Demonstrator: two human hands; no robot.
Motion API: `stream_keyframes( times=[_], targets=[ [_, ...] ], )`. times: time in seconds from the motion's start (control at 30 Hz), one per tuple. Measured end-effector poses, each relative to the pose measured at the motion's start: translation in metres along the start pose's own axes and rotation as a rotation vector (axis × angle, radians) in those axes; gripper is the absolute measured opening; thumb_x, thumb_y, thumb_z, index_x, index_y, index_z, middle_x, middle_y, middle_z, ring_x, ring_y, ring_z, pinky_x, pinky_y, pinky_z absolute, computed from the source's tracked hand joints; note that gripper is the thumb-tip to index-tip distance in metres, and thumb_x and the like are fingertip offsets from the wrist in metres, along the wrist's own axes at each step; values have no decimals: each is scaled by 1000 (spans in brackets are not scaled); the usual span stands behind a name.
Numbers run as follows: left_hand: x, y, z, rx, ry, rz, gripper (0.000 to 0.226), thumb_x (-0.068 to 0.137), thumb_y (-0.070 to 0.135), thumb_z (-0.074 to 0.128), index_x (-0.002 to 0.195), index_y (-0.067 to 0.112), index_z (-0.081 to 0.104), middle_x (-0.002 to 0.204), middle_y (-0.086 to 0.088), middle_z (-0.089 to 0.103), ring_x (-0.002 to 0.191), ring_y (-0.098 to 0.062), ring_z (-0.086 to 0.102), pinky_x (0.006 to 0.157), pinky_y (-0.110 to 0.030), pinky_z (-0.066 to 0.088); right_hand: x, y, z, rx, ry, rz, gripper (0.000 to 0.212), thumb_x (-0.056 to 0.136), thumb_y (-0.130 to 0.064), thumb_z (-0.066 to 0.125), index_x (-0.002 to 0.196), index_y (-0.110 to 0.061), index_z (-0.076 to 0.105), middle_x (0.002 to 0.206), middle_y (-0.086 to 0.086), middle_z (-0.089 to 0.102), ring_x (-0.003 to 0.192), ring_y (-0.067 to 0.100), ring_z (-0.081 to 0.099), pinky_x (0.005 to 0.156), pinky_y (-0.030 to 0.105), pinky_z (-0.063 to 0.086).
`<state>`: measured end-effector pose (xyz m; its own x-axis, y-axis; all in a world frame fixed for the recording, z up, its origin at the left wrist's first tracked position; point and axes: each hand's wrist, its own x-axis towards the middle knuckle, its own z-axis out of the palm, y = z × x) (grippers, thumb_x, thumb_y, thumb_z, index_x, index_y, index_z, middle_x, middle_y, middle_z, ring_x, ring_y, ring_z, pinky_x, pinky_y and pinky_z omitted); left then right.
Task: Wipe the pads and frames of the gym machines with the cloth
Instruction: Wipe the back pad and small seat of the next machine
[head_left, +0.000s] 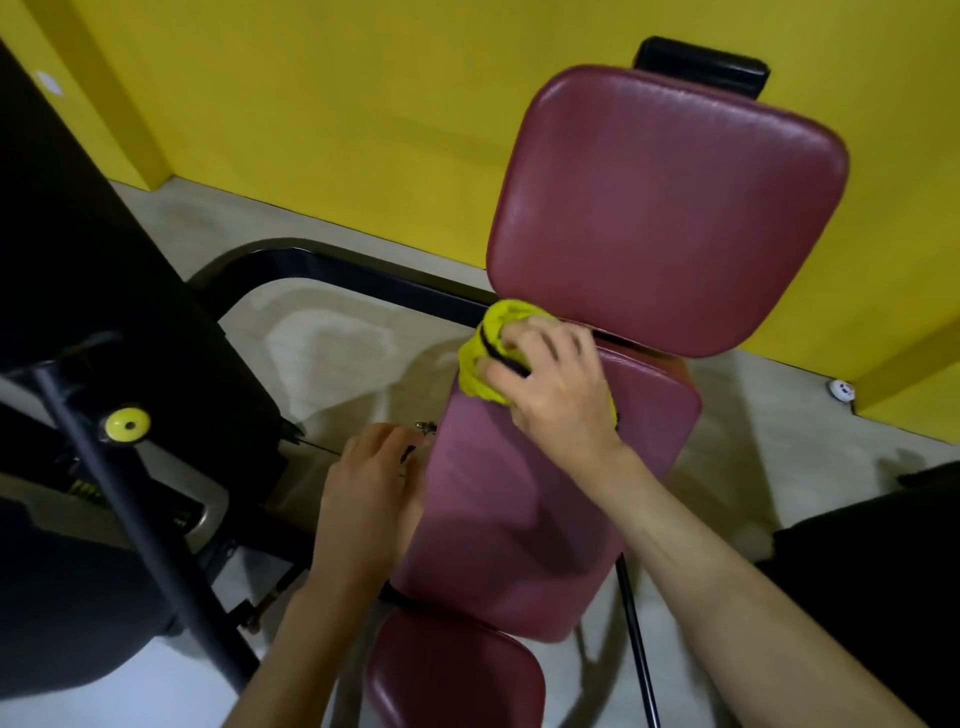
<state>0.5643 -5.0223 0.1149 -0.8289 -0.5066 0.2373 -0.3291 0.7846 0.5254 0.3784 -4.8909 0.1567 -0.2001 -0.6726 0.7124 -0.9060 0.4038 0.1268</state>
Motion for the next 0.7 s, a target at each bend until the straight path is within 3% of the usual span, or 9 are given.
stream_keyframes(
  times=[0.07,0.27,0.33,0.43,0.5,0.57,0.63,0.7],
  targets=[
    [0,10,6,-35,-17,23,25,84,25,45,100,19,64,103,2,61,91,-32,59,66,-47,51,-32,-4,11,12,-65,-104,36,98,-3,44,103,-25,73,117,5,68,110,30,59,85,44,45],
    [-3,19,14,-53,-28,59,32,88,25,41,107,17,66,110,1,64,92,-31,61,68,-48,53,-138,4,28,-8,-396,-438,16,98,-18,60,107,-28,69,131,2,61,117,25,57,83,39,45],
    [-3,20,14,-23,-48,69,31,88,26,41,105,17,66,109,1,64,90,-30,59,67,-48,52,-128,15,16,-23,-365,-417,16,94,-19,68,106,-29,68,129,3,60,116,25,56,82,39,45],
    [0,25,17,-35,-34,77,24,89,25,44,101,17,63,107,2,61,90,-28,57,67,-48,50,-79,34,-13,-63,-106,-191,19,99,-15,63,100,-30,74,117,7,67,110,25,57,81,40,44],
    [1,31,24,-53,-25,65,26,88,24,46,107,18,64,115,2,60,96,-28,58,70,-48,52,-51,46,-29,-85,59,-55,30,105,-14,52,94,-29,76,110,7,67,106,26,60,81,40,45],
    [3,36,35,-65,-18,34,30,89,17,54,116,19,64,130,-1,55,102,-30,60,73,-48,54,-49,53,-28,-76,152,-32,25,103,-16,58,93,-29,78,113,6,61,104,27,65,83,41,47],
    [4,39,46,-60,-43,3,37,88,12,61,123,21,61,144,-4,48,108,-34,61,76,-49,55,-77,54,-17,-46,125,-64,16,98,-17,67,97,-30,77,117,6,59,105,28,66,85,42,48],
    [7,40,55,-37,-50,-11,39,87,17,59,125,21,61,153,-7,42,111,-37,62,77,-50,56,-120,49,-4,-17,-2,-144,22,93,-15,66,104,-32,74,122,5,58,109,26,62,85,41,47]
  ],
)
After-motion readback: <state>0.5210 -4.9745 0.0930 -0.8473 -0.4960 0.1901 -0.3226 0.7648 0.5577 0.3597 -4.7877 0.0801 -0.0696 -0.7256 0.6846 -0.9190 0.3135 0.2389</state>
